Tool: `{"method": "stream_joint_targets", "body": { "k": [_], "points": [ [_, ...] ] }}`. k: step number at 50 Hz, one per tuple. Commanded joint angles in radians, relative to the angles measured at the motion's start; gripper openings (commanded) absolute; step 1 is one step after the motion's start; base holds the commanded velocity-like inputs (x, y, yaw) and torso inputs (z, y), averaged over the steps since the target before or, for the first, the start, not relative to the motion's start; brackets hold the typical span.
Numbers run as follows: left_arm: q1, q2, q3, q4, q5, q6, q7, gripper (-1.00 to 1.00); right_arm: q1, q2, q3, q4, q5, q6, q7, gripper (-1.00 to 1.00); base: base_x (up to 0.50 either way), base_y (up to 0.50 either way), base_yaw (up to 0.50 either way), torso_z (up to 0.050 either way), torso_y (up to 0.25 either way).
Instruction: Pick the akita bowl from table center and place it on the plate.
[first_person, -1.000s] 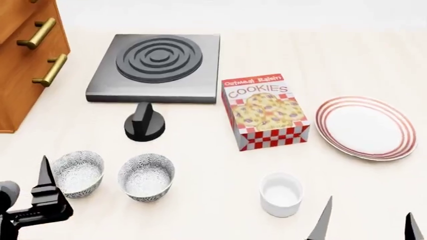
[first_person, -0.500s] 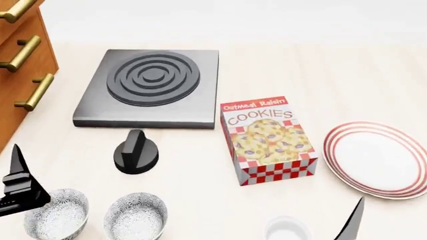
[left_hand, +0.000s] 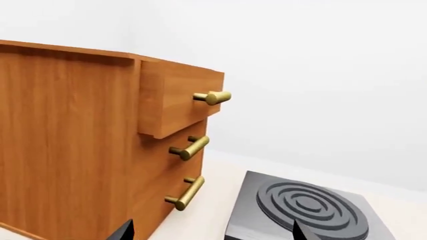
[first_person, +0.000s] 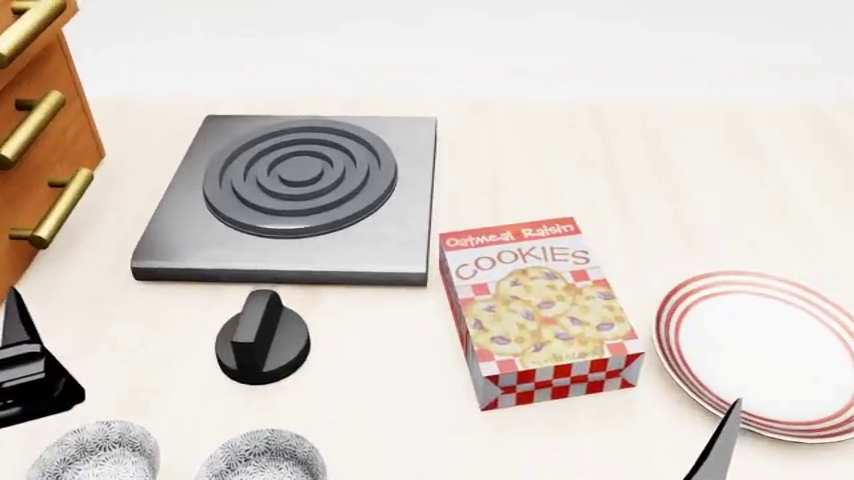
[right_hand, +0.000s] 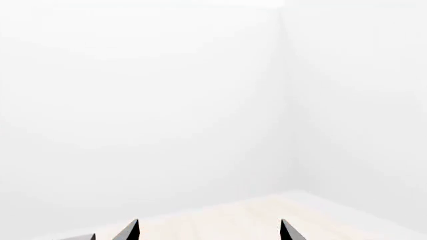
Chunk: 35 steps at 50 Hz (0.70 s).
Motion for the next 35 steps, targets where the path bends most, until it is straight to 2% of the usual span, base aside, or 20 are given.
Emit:
{"method": "stream_joint_targets", "body": {
  "k": [1,27,30,33,35],
  "points": [
    [0.001,0.012,-0.018,-0.015,0.000,0.009,0.028,1.00,0.005,-0.011,0.012,0.039,-0.026,-0.018,-0.020,1.00,0.00,0.00,0.00,0.000,0.000],
    [-0.008,-0.004,-0.013,-0.028,-0.020,0.015,0.006,1.00,0.021,0.013,-0.011,0.051,0.006,0.000,-0.012,1.00,0.03,0.00,0.00,0.000,0.000],
    [-0.012,-0.008,-0.023,-0.037,-0.023,0.017,0.001,1.00,0.060,0.032,-0.048,0.069,0.106,0.074,-0.065,1.00,0.00,0.00,0.00,0.000,0.000],
    [-0.017,-0.012,-0.028,-0.053,-0.023,0.021,-0.004,1.00,0.099,0.061,-0.080,0.043,0.120,0.172,-0.066,1.00,0.00,0.00,0.00,0.000,0.000],
    [-0.026,-0.015,-0.042,-0.057,-0.035,0.011,-0.007,1.00,0.155,0.082,-0.101,0.030,0.188,0.309,-0.067,1.00,0.00,0.00,0.00,0.000,0.000]
  ]
}}
